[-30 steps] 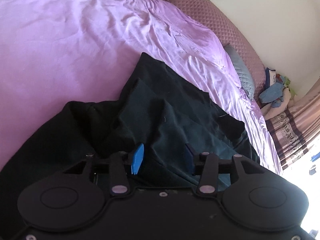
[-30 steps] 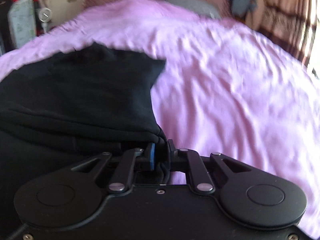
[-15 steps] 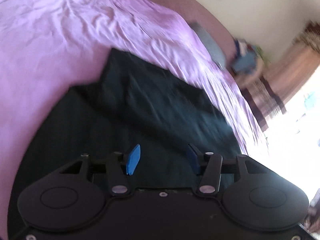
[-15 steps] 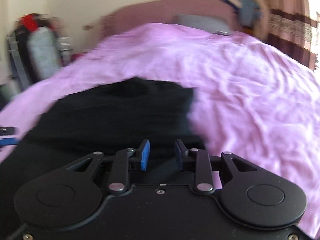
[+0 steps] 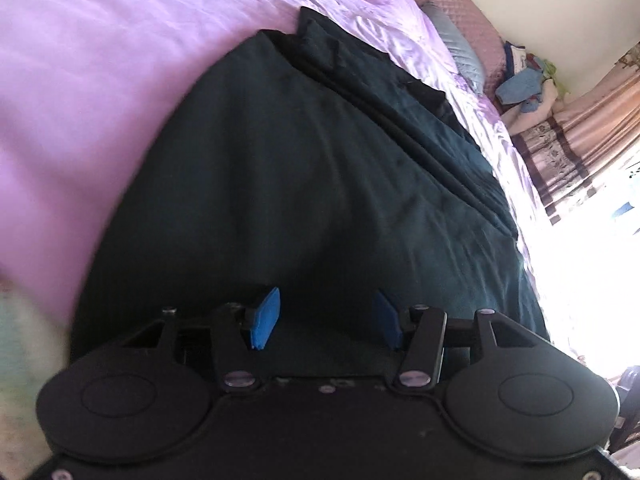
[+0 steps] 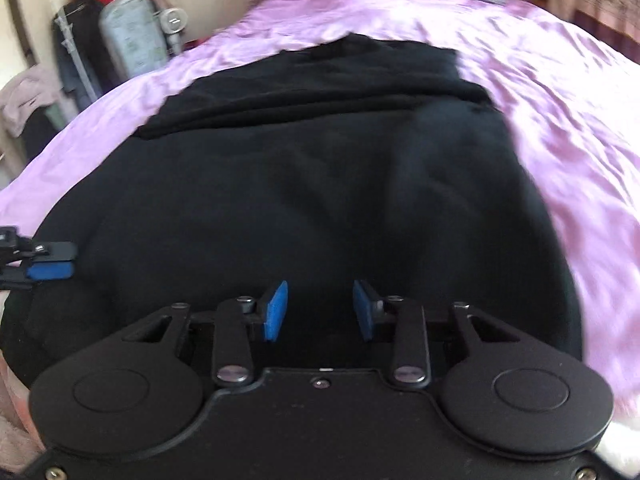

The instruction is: Fold small clothes

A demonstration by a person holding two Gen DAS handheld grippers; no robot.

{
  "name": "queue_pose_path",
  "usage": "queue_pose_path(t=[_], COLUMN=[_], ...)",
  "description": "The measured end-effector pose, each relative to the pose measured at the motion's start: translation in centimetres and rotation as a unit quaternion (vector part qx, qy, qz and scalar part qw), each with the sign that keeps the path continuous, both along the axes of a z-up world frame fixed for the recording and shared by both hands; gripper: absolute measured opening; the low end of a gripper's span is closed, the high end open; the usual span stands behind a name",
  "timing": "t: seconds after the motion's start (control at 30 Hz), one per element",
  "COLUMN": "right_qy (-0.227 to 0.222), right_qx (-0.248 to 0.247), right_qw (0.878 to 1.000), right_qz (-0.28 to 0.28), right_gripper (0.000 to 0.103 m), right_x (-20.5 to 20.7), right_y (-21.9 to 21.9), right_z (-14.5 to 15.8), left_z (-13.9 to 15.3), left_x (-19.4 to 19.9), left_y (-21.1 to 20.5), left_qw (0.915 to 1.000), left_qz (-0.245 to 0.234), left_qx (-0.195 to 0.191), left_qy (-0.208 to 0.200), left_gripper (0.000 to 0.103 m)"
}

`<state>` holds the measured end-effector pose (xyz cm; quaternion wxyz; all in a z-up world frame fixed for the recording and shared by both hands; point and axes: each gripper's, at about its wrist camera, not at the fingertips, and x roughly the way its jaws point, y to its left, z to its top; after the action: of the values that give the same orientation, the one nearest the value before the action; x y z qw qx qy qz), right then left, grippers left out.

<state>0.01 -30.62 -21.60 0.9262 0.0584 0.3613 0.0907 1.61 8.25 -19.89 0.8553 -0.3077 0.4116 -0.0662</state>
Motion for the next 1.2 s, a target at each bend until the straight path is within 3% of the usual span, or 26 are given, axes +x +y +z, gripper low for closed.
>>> queue_pose_path(t=[0.1, 0.33, 0.4, 0.47, 0.5, 0.63, 0.73, 0.83, 0.97, 1.1, 1.2], right_qy=[0.009, 0.023, 0.022, 0.011, 0.011, 0.034, 0.067, 0.087, 0.109, 0.111, 0.123], right_qx=[-0.025, -0.003, 0.05, 0.108, 0.125, 0.163, 0.199, 0.209, 0.211, 0.221, 0.212], right_qw=[0.999, 0.998, 0.997, 0.993, 0.991, 0.984, 0.975, 0.973, 0.97, 0.968, 0.969], right_qz=[-0.04, -0.052, -0.046, -0.039, -0.039, -0.063, -0.066, -0.051, -0.043, -0.036, -0.04], right_gripper=[0.034, 0.035, 0.042, 0.048, 0.054, 0.056, 0.056, 0.056, 0.056, 0.056, 0.056], right_x=[-1.2, -2.0, -2.6, -4.1, -4.7, -7.3, -8.5, -9.1, -8.9, -9.2, -8.4], right_y=[-1.7, -4.0, -4.9, -6.6, -7.5, -12.4, -14.8, -14.9, -14.2, -13.9, -13.8], right_z=[-0.4, -1.2, 0.2, 1.6, 2.0, 1.8, 0.9, 0.0, -1.4, -1.7, -2.2], left_z=[-0.4, -0.3, 1.1, 2.6, 3.0, 2.7, 1.4, -1.0, -2.2, -2.8, -2.8], left_x=[-1.2, -2.1, -2.8, -3.8, -4.6, -7.4, -8.4, -8.4, -8.2, -7.0, -6.6], left_y=[0.9, 2.8, 3.4, 4.4, 5.0, 9.1, 10.9, 11.2, 10.9, 11.0, 10.9], left_qw=[0.9999, 0.9999, 0.9996, 0.9996, 0.9995, 0.9995, 0.9995, 0.9931, 0.9914, 0.9852, 0.9848], left_qz=[0.005, 0.016, 0.013, -0.003, -0.009, -0.007, -0.007, -0.009, -0.021, -0.028, -0.042], left_qx=[0.012, -0.007, -0.024, -0.011, 0.003, 0.025, -0.028, -0.102, -0.107, -0.145, -0.139], left_qy=[-0.003, -0.001, -0.007, -0.024, -0.029, -0.016, 0.01, 0.057, 0.073, 0.087, 0.096], left_gripper=[0.056, 0.056, 0.055, 0.056, 0.056, 0.055, 0.054, 0.054, 0.055, 0.059, 0.061])
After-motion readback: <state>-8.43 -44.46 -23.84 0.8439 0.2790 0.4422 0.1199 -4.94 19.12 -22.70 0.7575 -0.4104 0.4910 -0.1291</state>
